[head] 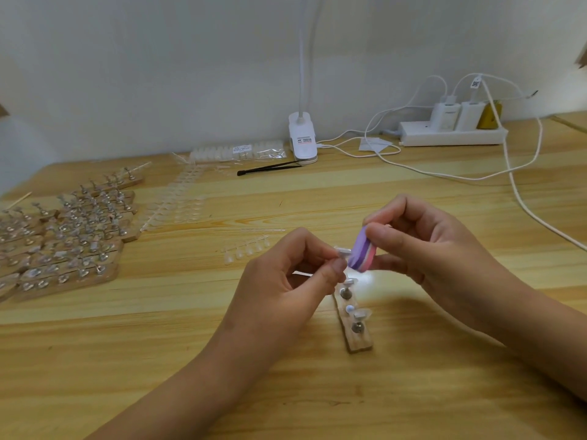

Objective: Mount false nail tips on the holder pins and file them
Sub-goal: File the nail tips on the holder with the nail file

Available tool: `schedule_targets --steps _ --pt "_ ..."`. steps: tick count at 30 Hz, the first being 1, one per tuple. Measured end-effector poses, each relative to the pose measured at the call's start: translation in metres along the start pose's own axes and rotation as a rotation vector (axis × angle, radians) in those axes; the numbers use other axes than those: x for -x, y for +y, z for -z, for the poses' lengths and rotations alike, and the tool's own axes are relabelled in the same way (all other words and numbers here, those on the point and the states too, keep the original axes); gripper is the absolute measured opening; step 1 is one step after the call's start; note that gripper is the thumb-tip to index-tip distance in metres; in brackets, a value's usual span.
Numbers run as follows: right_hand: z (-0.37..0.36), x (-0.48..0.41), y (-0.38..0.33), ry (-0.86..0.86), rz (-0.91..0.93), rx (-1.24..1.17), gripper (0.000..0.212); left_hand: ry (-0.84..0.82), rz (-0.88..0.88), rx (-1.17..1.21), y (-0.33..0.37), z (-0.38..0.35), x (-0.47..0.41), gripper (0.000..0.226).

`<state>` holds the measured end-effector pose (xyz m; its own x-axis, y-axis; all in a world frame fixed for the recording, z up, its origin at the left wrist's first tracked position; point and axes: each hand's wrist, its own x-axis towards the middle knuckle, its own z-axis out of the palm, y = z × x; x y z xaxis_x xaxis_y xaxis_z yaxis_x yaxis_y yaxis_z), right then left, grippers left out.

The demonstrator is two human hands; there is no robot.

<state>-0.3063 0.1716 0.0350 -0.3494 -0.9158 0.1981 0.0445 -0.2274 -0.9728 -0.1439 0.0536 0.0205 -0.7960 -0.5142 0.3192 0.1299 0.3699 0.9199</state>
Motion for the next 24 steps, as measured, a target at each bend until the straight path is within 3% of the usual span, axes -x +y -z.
schedule_targets --steps 3,6,24 --pt "-0.0019 0.0007 0.0001 -0.087 -0.01 0.008 0.015 0.007 -0.011 -0.014 0.0017 -0.0009 -0.0013 0.005" --pt "-0.001 -0.0001 -0.0011 -0.011 0.003 -0.037 0.013 0.022 -0.016 0.002 0.0018 -0.0002 -0.0021 0.006" --pt "0.0012 -0.001 -0.0038 -0.108 0.064 -0.025 0.018 0.027 -0.079 -0.021 -0.0004 0.0046 -0.0029 0.011"
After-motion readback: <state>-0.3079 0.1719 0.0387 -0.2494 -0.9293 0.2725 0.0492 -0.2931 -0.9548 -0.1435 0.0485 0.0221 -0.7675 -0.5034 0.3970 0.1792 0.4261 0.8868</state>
